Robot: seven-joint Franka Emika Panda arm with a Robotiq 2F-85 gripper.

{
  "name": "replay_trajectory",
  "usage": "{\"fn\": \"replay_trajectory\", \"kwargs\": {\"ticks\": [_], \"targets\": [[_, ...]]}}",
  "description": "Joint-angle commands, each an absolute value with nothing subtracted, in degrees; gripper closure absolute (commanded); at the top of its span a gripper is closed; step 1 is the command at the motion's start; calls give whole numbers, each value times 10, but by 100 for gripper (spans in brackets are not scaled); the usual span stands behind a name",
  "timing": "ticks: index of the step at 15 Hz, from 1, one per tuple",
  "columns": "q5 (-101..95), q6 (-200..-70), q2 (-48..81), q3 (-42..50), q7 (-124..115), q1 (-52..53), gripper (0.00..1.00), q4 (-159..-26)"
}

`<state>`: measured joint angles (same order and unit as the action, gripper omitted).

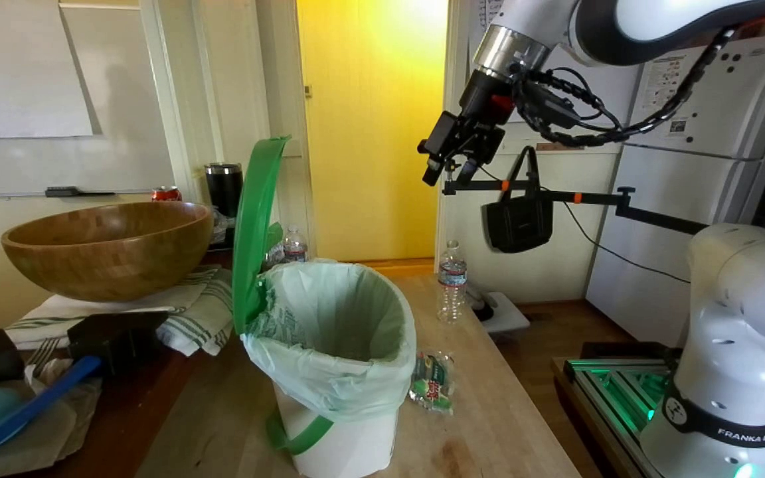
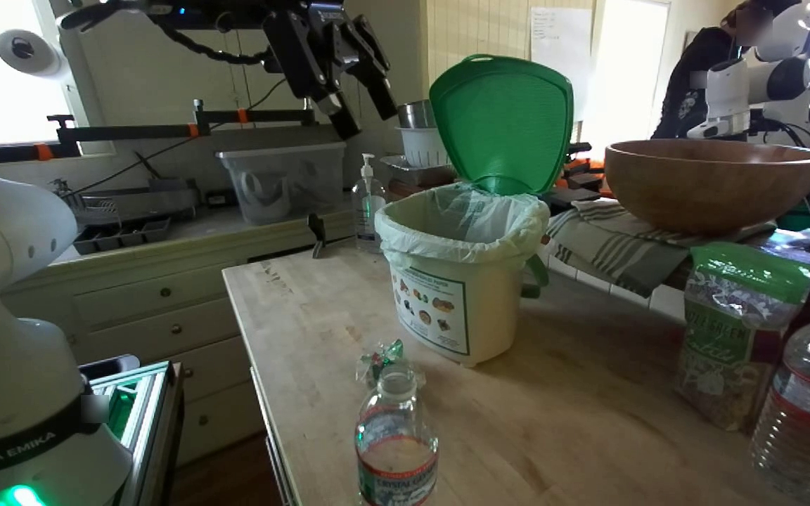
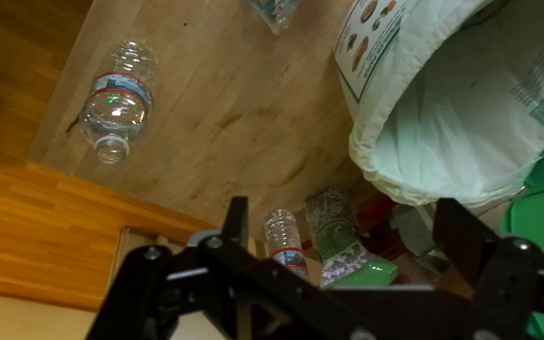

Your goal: Put the bottles in the bin and close the bin

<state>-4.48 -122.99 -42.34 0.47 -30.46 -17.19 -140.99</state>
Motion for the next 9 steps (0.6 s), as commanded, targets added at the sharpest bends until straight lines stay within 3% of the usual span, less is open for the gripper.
{"fn": "replay_trajectory", "kwargs": {"ticks": [1,9], "targets": [[-26,-1183,-387,30,-301,-190,0,-1370],[-32,-1093,-315,102,-229,-198,0,-1317]]}}
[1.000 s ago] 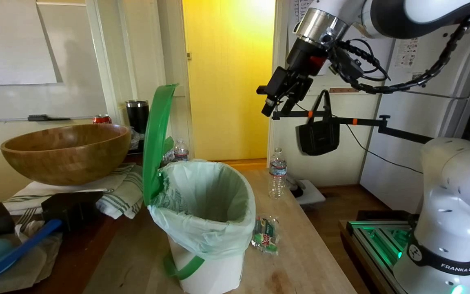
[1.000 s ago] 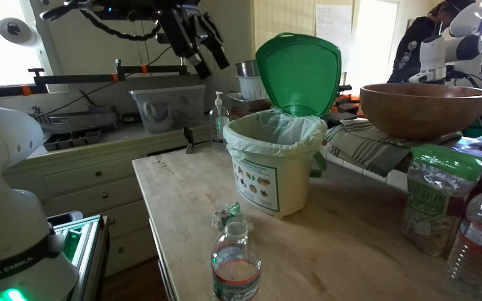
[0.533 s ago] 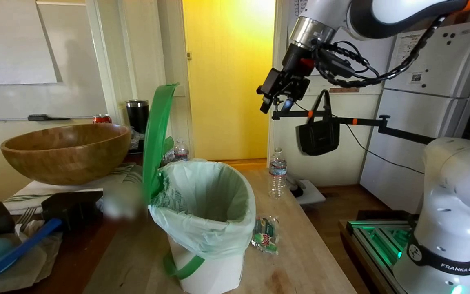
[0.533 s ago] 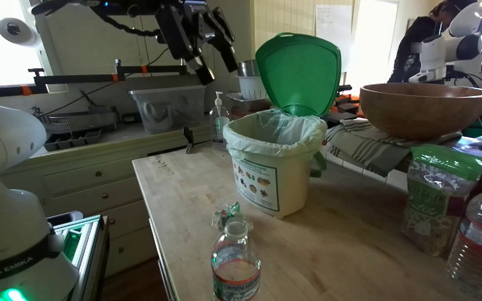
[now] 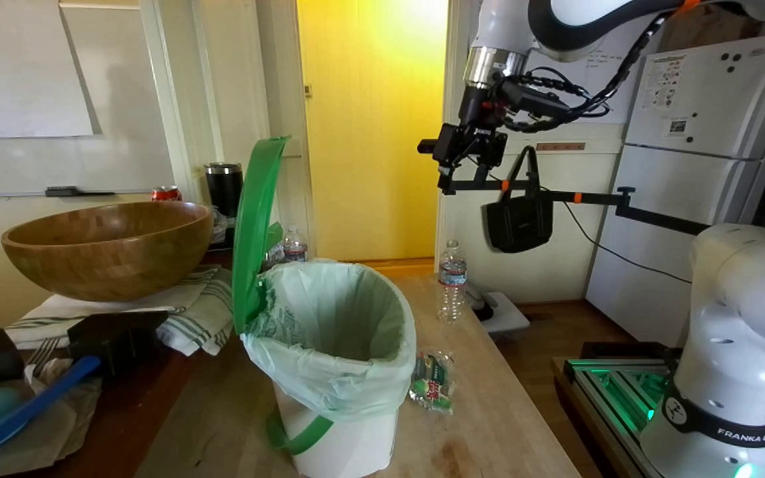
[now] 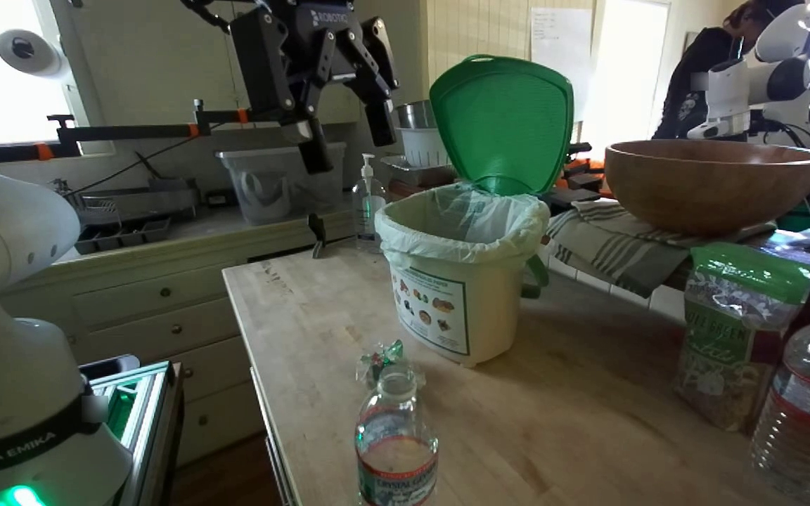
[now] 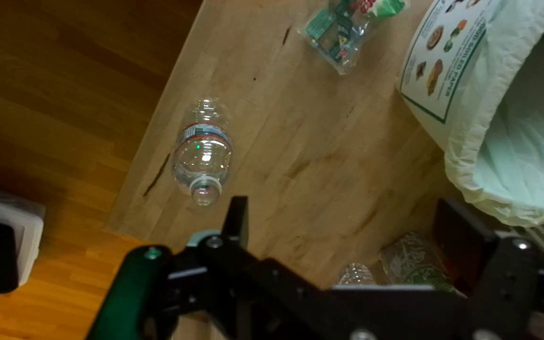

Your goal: Put the bottles in the bin and close the bin

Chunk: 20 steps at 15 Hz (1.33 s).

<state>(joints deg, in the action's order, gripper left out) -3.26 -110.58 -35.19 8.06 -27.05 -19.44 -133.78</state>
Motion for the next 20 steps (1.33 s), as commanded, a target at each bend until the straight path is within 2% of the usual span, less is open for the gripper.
{"fn": "replay_trajectory", "kwargs": {"ticks": [1,14,20], "targets": [[-40,-1099,-310,107,-217,-201,0,-1319],[-82,-1208,-247,151,-166,-231,0,-1358],[-80,-1198,-233,153,-171,-234,0,-1358]]}}
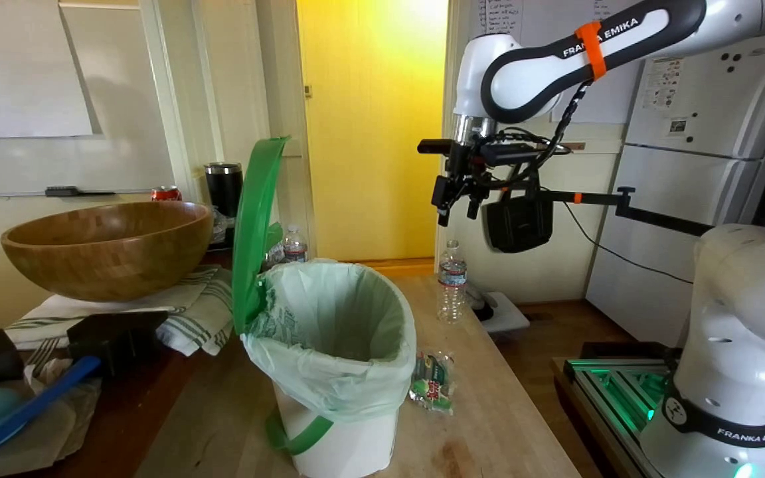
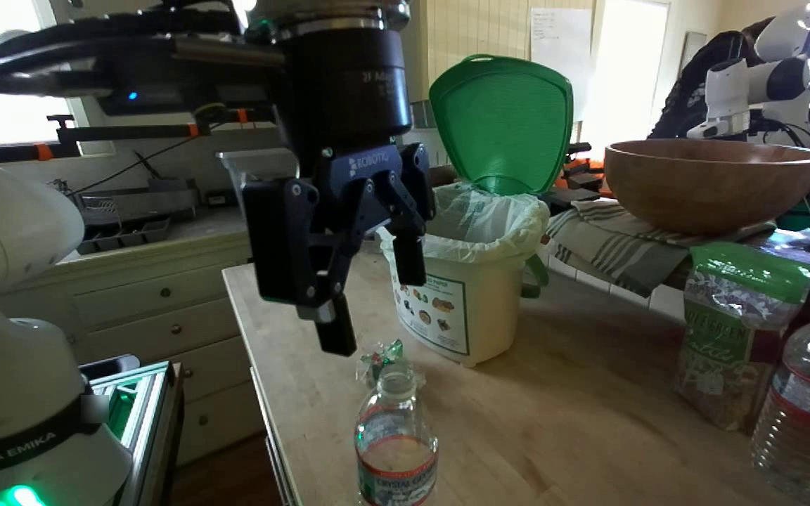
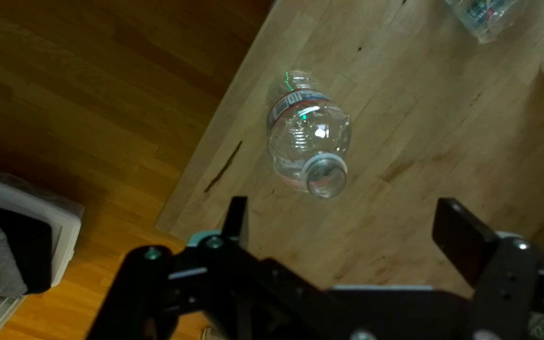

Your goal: Put the bottles in the bin and close the bin

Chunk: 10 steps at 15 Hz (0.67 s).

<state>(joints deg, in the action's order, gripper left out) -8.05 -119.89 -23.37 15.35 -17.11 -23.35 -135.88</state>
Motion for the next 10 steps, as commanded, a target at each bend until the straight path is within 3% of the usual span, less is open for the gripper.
{"fn": "replay_trajectory", "kwargs": {"ticks": [1,10], "targets": [[-80,-1198,-230,153,-171,-235,0,-1358],[-80,-1197,-206,157,-167,-234,0,-1369]]}}
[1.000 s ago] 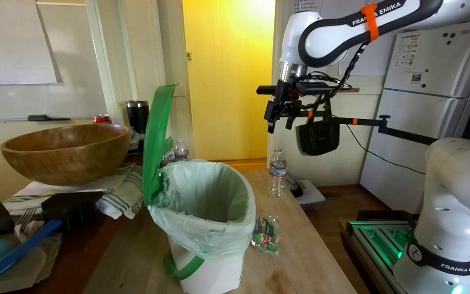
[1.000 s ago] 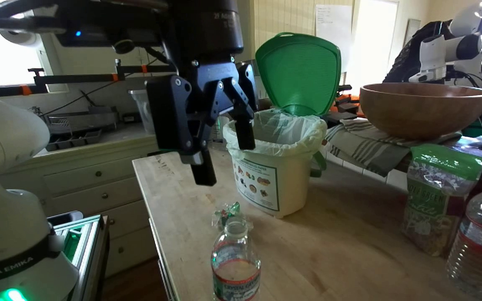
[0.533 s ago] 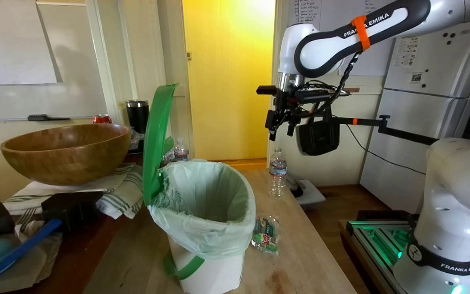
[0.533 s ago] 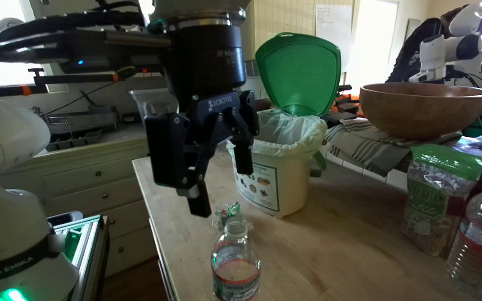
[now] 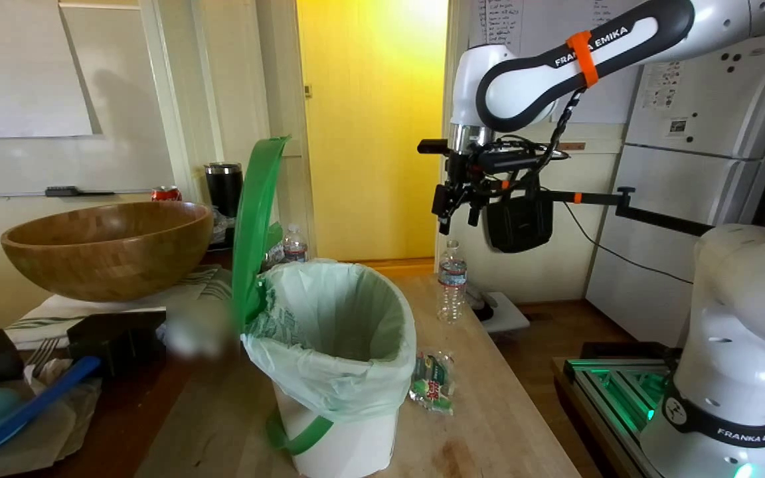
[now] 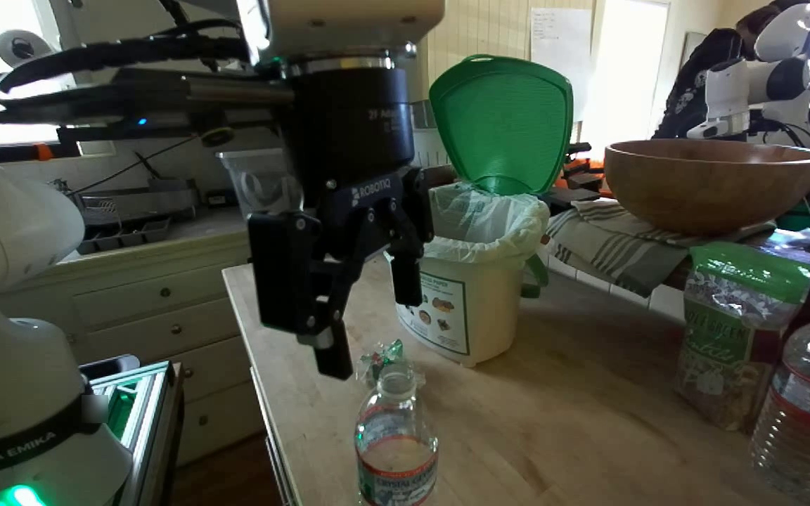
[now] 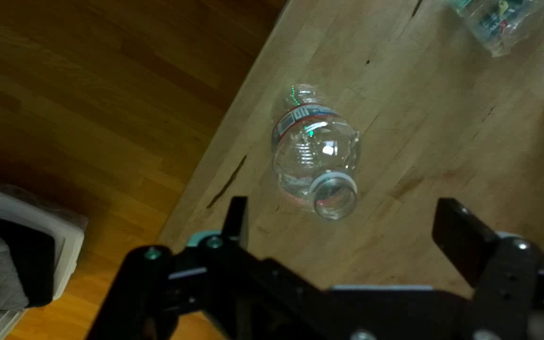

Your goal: Put the bottles in the bin and close the bin

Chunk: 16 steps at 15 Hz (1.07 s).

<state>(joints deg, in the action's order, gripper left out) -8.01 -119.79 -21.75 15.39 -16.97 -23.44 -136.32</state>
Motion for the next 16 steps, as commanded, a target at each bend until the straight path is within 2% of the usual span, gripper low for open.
{"fn": "replay_trajectory", "kwargs": {"ticks": [1,4,8,10,11,12,13,14,15,16], "targets": [[-80,-1198,-203,157,-167,-234,0,-1370],[-81,-1201,-193,156,-167,-232,5,-1370],[-82,-1209,-186,155,-165,-230,0,-1370],[-88,-1216,-184,154,-167,-230,22,-1370],[-90,-1220,-183,154,-167,-230,28,-1370],[-92,-1223,-182,153,-169,-231,26,-1371],[-93,-1224,-181,153,-168,-230,11,-1370],[-94,-1227,-180,153,-167,-231,12,-1370],[-96,-1235,-179,153,-169,-231,19,-1370],[-101,-1244,-178,153,-170,-232,15,-1372]]}}
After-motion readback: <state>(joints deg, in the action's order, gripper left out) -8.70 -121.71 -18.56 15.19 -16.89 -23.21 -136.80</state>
